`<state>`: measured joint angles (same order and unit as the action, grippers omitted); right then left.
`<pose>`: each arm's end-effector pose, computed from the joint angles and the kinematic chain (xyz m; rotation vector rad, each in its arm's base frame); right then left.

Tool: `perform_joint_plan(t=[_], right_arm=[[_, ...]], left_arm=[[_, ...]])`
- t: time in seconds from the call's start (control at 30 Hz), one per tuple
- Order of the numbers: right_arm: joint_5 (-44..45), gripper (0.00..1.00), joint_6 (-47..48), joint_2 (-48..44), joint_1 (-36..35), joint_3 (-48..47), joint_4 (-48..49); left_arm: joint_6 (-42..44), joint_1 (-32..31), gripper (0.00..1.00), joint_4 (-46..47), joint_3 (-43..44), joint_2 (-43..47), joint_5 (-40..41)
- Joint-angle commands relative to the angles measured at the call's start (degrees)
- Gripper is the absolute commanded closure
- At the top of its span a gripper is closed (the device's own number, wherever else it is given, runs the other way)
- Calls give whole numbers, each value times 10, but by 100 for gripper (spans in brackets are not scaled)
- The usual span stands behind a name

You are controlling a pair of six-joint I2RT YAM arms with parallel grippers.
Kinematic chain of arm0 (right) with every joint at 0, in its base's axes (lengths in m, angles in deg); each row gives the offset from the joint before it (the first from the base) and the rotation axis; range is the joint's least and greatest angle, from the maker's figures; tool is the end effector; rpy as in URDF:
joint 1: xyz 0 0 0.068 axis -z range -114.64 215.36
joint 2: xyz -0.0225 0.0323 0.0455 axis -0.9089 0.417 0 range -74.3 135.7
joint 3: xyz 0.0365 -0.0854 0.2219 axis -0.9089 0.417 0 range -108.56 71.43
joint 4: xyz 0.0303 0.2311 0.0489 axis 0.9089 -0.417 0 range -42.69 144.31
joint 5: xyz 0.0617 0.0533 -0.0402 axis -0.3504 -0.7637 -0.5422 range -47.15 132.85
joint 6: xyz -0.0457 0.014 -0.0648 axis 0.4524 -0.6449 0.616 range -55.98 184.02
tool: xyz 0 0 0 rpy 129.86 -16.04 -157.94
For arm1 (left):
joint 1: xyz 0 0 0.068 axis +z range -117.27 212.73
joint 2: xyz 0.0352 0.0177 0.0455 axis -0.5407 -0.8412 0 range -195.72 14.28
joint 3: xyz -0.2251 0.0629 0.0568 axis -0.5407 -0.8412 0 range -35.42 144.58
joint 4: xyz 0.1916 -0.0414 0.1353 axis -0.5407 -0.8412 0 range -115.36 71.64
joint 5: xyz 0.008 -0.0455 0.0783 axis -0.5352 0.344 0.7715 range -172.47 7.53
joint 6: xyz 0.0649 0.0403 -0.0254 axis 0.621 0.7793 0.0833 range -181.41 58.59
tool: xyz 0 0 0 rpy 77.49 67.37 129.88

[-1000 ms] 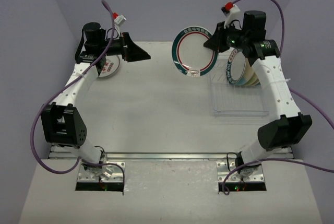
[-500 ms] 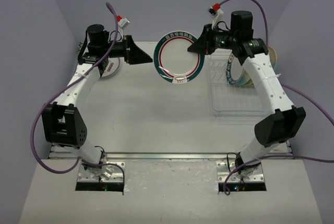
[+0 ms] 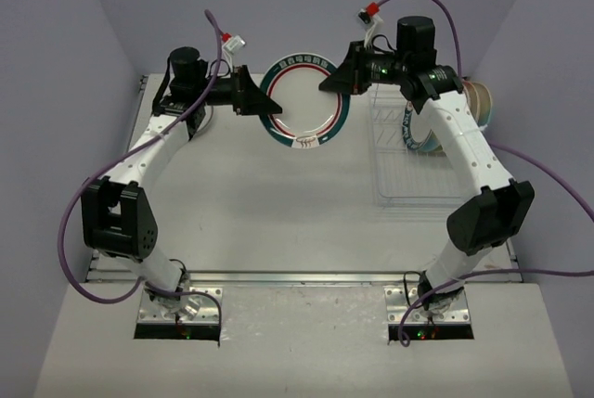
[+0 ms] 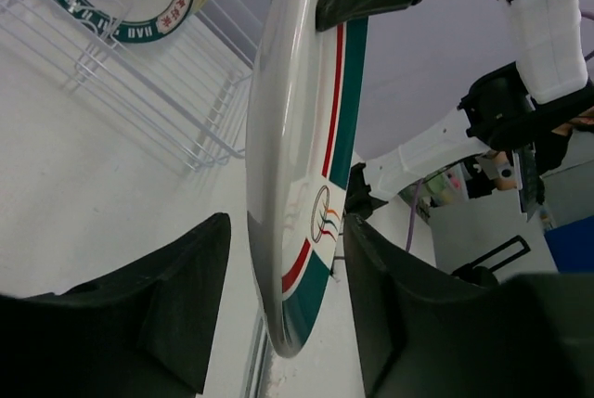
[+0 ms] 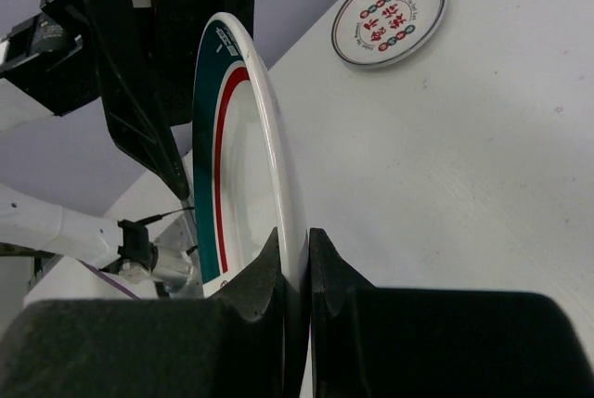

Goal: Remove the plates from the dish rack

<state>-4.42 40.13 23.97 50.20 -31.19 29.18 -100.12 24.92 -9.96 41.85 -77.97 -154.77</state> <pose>0.3546 0.1492 0.3752 -0.4332 1.9637 1.2382 0.3393 -0.1135 0.3340 0.5724 1.8021 -1.6210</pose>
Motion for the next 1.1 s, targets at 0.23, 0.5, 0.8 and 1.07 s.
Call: perform_joint_plan(t=[0.23, 0.5, 0.8, 1.07], right_arm=[[54, 20, -66, 9, 10, -29, 27], [174, 1, -72, -17, 99, 12, -16], [244, 1, 50, -66, 125, 72, -42], [256, 1, 68, -83, 127, 89, -58]], left_arm=[[-143, 51, 100, 126, -65, 26, 24], [-32, 270, 100, -55, 26, -63, 163], [62, 320, 100, -264, 144, -189, 410], [79, 332, 100, -266, 182, -274, 435]])
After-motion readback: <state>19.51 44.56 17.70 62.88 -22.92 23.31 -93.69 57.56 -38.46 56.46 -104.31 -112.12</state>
